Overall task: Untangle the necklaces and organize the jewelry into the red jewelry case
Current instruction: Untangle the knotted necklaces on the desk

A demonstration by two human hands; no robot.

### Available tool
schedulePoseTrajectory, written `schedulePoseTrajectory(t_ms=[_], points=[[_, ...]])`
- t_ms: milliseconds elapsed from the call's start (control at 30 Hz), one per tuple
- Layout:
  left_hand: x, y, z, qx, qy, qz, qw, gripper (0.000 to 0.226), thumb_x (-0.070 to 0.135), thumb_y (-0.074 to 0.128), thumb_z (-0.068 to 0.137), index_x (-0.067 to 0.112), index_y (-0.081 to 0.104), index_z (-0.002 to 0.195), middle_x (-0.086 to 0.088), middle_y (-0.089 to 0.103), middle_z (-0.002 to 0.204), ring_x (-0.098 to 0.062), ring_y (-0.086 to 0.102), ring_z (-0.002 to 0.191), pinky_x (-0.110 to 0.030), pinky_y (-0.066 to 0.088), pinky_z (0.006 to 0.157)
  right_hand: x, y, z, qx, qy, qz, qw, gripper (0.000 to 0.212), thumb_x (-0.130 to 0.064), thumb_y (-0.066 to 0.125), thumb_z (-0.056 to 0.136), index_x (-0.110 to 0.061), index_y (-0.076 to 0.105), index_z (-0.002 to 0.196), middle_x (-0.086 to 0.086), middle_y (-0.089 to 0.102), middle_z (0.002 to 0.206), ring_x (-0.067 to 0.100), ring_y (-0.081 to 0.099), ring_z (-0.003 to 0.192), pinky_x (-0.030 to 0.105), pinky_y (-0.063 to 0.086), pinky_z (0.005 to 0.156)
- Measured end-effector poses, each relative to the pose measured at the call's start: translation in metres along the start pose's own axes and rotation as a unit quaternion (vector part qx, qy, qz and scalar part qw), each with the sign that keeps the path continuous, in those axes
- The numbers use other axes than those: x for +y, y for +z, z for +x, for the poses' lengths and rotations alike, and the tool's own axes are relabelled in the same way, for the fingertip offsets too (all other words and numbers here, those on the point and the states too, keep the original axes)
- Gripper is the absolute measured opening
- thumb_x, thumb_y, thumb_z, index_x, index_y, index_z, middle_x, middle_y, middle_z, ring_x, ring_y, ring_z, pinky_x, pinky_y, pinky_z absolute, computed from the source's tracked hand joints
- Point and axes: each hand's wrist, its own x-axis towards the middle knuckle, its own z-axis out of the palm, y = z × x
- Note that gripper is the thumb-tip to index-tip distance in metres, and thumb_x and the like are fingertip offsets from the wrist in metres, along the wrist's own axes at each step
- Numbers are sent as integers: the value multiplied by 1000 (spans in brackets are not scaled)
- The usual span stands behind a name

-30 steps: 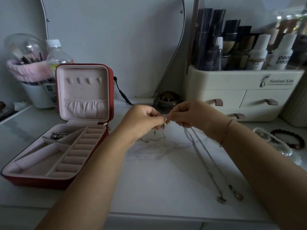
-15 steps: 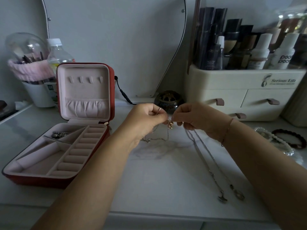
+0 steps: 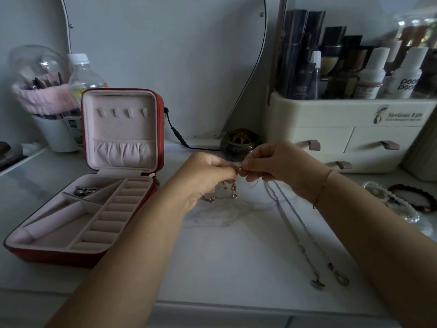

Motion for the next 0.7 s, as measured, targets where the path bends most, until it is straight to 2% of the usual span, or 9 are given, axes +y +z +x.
schedulePoseTrajectory(t_ms=[100, 267, 400, 500, 600, 633, 700], points=[[0, -1, 0, -4, 19, -17, 1000, 13, 7, 65, 82, 18, 71, 84, 14, 56, 50, 1, 40, 38, -17, 29, 45, 0, -2, -1, -27, 4, 25, 999, 9, -12, 64, 86, -8, 68, 79, 7, 74, 82, 6, 62, 63, 11, 42, 51], [2, -1, -1, -9, 47, -38, 998, 21, 4, 59, 85, 21, 71, 83, 12, 56, 53, -1, 35, 40, -16, 28, 43, 0, -3, 0, -66, 30, 94, 993, 10, -10, 58, 90, -6, 63, 82, 8, 71, 83, 7, 61, 60, 17, 42, 57], [2, 0, -1, -23, 43, -23, 999, 21, 5, 54, 87, 20, 67, 81, 16, 49, 44, -2, 36, 41, -17, 28, 44, 1, -3, 0, -86, 39, 91, 991, 12, -11, 57, 91, -9, 62, 80, 4, 68, 73, 8, 56, 57, 18, 40, 57], [2, 0, 0, -18, 37, -6, 999, 20, 8, 56, 86, 21, 68, 78, 16, 46, 41, -6, 35, 45, -20, 27, 48, 2, -4, 2, -81, 52, 79, 992, 20, -12, 59, 90, -13, 63, 70, -2, 51, 53, 8, 40, 49, 19, 33, 51], [1, -1, -1, -5, 49, 22, 999, 20, 7, 61, 84, 24, 69, 78, 15, 57, 52, 2, 48, 46, -10, 36, 48, 4, -7, 4, -83, 68, 78, 991, 43, -13, 61, 88, -21, 59, 45, -6, 33, 46, 8, 26, 44, 20, 23, 47], [0, -1, -1, 0, 56, 25, 998, 20, 6, 62, 83, 24, 70, 78, 12, 61, 58, 4, 51, 50, -6, 37, 48, 4, -8, 4, -78, 71, 76, 991, 46, -13, 62, 87, -21, 57, 42, -6, 31, 46, 8, 25, 43, 20, 22, 47], [-1, -3, -1, 8, 65, 23, 998, 17, 6, 68, 81, 22, 71, 80, 6, 66, 68, 5, 55, 56, -3, 36, 49, 5, -11, 5, -64, 72, 65, 993, 37, -14, 64, 85, -19, 59, 49, -6, 31, 46, 8, 25, 44, 19, 24, 46]])
